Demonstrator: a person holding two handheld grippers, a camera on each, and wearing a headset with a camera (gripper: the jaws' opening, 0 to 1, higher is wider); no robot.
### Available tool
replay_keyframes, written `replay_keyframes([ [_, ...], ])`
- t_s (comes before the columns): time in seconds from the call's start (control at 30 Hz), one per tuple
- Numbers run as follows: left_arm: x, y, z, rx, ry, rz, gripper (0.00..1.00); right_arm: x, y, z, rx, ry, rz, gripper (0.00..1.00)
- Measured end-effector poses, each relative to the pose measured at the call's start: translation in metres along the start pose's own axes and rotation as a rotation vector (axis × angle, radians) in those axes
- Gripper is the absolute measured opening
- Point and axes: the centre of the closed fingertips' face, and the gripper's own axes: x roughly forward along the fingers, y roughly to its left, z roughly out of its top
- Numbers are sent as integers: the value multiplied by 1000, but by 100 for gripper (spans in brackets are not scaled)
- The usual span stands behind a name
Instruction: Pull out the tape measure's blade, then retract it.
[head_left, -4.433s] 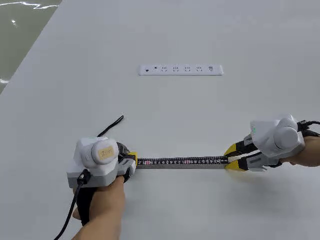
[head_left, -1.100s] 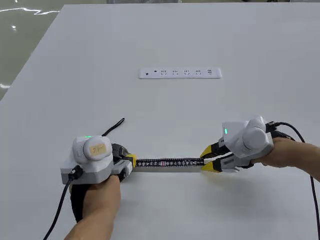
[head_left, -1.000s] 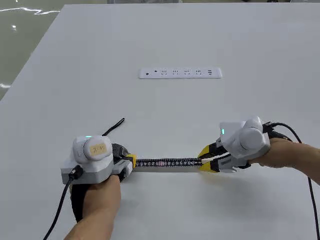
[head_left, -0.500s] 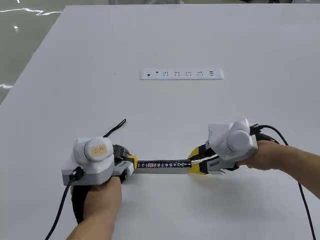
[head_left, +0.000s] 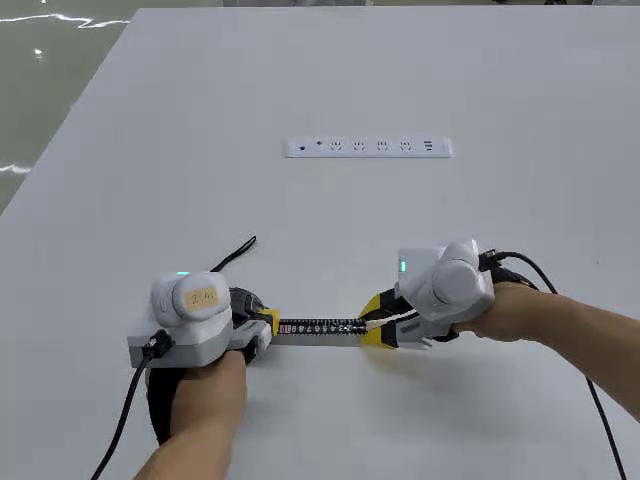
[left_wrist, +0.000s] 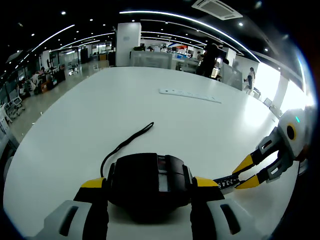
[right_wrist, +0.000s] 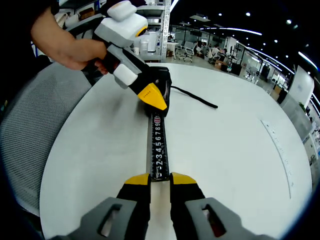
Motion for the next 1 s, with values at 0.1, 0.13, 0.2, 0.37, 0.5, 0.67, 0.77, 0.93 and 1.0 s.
replay_keyframes([
  [0.1, 0, 0, 0, -5, 2, 0, 64, 4, 0, 5, 0, -6, 1, 13],
  [0.13, 0, 0, 0, -6, 2, -1, 64, 5, 0, 6, 0, -9, 1, 13],
  [0.2, 0, 0, 0, -9, 2, -3, 64, 9, 0, 11, 0, -15, 3, 13],
  [0.37, 0, 0, 0, -9, 2, -3, 64, 14, 0, 16, -2, -16, 2, 13],
  [0.5, 0, 0, 0, -8, 2, -4, 64, 19, 1, 19, 9, -21, 6, 13],
  [0.67, 0, -1, 0, -6, 4, -6, 64, 27, 3, 28, 11, -30, 7, 13],
  [0.77, 0, -1, 0, -5, 5, -7, 64, 33, 4, 34, 9, -34, 9, 13],
  [0.93, 0, -1, -1, -5, 7, -8, 64, 43, 4, 42, 4, -40, 7, 13],
  [1.0, 0, -1, -1, -6, 8, -8, 64, 46, 4, 46, -4, -41, 6, 13],
])
